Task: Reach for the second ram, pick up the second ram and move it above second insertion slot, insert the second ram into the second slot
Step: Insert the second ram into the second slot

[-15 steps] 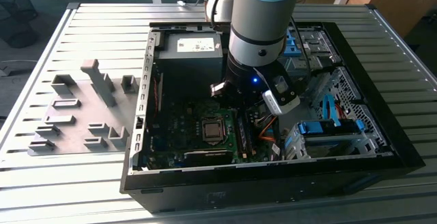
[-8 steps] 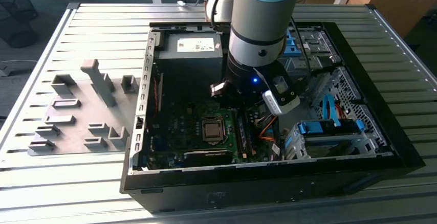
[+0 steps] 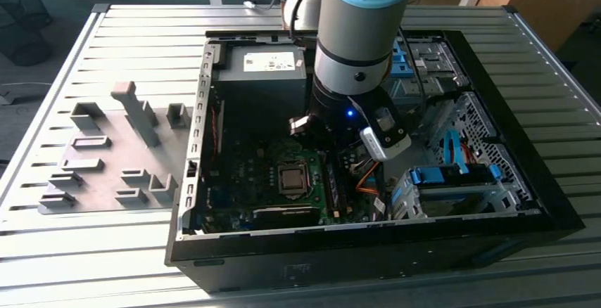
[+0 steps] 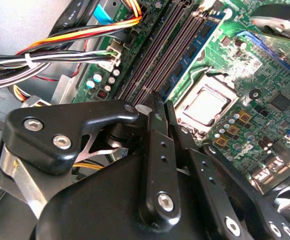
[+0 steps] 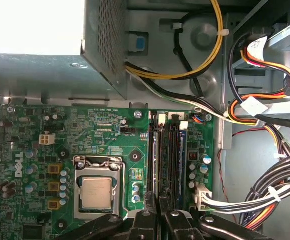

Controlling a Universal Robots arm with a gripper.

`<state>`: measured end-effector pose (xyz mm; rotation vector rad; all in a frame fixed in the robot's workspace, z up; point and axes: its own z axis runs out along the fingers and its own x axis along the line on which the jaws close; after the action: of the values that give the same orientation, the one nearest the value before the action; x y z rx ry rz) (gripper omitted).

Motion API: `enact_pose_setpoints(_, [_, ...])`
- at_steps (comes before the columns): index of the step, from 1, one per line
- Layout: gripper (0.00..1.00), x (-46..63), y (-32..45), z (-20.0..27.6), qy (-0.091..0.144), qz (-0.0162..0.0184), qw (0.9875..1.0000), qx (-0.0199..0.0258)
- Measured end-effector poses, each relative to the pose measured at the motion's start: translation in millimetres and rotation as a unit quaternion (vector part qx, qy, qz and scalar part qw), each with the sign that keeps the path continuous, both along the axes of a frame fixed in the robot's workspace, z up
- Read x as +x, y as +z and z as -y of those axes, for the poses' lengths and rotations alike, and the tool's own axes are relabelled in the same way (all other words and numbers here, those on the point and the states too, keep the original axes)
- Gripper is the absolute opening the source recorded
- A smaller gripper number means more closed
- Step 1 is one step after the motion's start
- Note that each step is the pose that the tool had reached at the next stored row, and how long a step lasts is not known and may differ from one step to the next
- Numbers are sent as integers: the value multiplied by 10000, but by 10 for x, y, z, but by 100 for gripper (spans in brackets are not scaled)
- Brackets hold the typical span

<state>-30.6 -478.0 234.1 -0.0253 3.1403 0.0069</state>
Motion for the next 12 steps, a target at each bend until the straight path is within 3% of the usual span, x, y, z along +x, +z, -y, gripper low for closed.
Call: enact_pose_setpoints(12, [14,0,-28,0,0,0,10000,0])
